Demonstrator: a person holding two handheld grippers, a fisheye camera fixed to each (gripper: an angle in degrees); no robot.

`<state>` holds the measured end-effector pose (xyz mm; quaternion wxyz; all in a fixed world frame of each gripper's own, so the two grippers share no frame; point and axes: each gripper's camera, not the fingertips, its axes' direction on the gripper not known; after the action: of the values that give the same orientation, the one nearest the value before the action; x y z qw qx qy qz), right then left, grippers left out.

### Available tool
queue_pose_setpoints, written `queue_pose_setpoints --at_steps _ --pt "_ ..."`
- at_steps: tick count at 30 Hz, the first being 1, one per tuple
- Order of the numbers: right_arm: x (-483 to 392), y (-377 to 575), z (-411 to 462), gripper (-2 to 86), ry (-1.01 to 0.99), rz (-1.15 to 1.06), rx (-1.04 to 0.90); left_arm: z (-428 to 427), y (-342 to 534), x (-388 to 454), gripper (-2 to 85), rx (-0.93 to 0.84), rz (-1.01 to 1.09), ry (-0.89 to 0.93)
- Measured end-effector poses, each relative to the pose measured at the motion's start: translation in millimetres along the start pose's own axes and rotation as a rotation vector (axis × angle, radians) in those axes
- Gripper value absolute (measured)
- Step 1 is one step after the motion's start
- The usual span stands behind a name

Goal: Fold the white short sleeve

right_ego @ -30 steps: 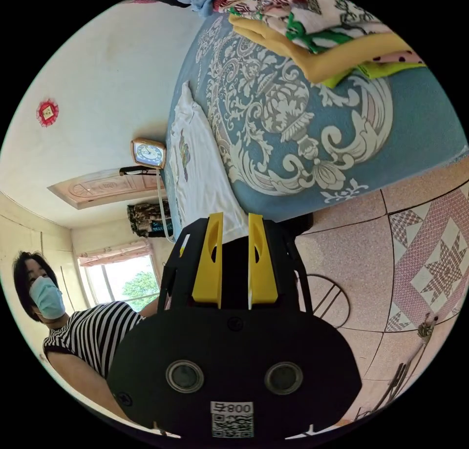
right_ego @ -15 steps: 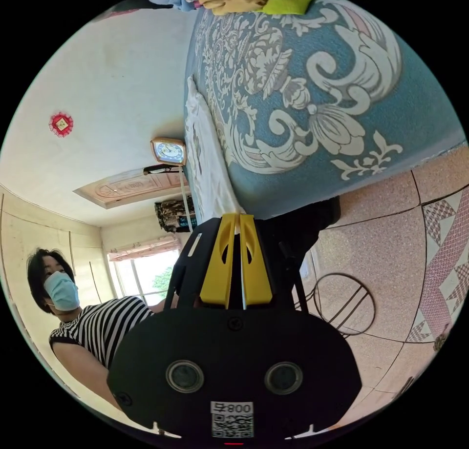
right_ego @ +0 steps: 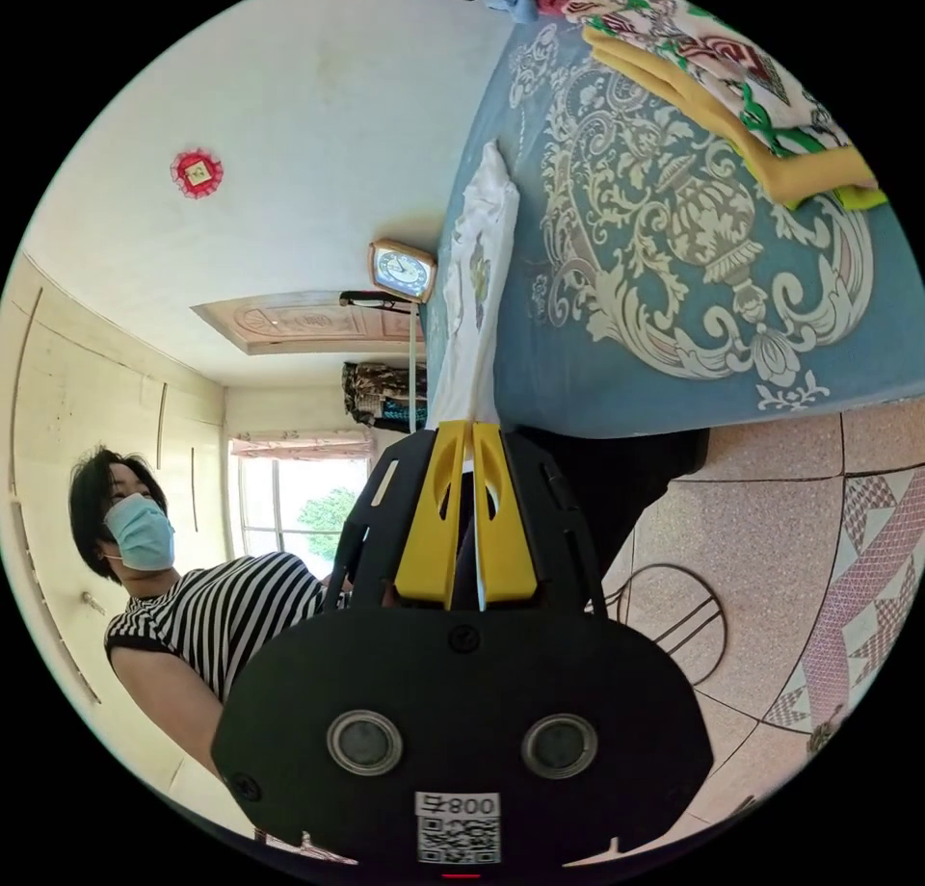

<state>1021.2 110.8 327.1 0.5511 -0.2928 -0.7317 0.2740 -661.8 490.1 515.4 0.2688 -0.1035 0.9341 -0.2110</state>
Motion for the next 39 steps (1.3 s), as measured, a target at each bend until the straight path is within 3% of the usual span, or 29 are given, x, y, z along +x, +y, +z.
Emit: queue_pose_setpoints --at_steps 26,39 --pt "-58 228 -34 0.8 -0.025 -0.09 -0.052 -54 168 56 1.0 -0.005 0.085 0.089" --pt "-84 225 -18 0.8 -0.055 -0.118 -0.032 -29 145 77 1.0 0.0 0.122 0.104"
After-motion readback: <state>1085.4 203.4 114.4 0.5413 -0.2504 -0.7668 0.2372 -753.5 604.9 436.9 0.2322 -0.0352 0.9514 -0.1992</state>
